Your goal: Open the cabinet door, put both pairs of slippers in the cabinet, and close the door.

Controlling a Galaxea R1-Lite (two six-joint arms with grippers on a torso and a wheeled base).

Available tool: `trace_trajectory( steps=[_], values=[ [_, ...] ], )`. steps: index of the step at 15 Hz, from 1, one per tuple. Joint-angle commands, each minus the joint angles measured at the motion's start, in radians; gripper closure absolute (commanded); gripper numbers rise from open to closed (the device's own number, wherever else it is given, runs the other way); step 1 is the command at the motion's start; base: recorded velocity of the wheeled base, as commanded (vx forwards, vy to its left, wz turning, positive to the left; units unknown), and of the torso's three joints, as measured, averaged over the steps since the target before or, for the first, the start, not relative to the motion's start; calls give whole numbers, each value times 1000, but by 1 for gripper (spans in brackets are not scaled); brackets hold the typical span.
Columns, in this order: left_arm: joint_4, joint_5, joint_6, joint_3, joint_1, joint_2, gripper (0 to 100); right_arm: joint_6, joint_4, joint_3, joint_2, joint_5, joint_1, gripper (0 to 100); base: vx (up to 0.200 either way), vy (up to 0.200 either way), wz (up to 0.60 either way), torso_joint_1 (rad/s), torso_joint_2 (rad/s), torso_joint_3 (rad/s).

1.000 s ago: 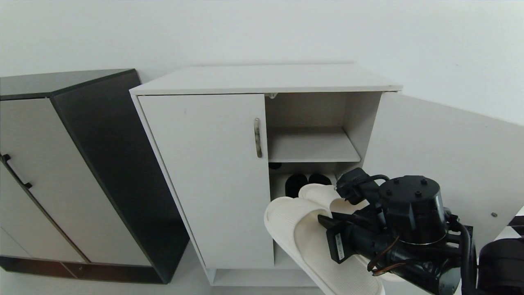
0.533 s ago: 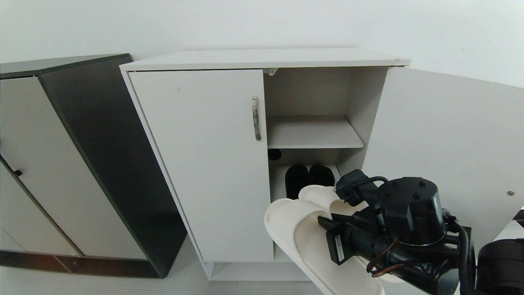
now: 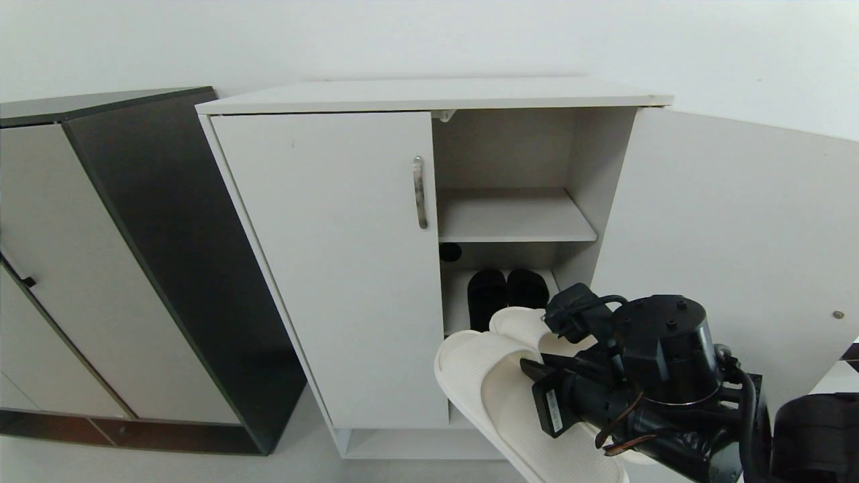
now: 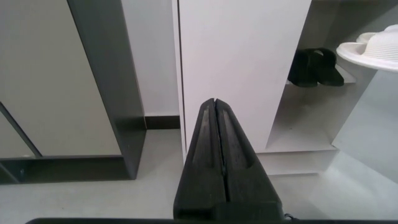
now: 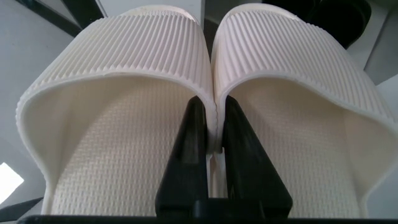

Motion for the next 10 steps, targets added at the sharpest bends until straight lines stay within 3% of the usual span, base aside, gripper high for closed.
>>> trace_trajectory(
  steps=[1,3,4,9,10],
  values=[
    [0,0,1,0,0,1,100,0,-14,0,13,0,-1,100,0,0,0,0,0,0],
    [0,0,-1,0,0,1,100,0,-42,5,23,2,-1,100,0,0,0,0,0,0],
    [0,0,-1,0,0,1,100,0,-50,9,26,3,-1,100,0,0,-600,7,7,7],
    [0,0,-1,0,0,1,100,-3,-73,3,43,0,-3,100,0,0,0,0,0,0],
    [0,0,-1,0,0,1,100,-6,-66,-34,63,-49,-3,100,0,0,0,0,0,0]
  ],
)
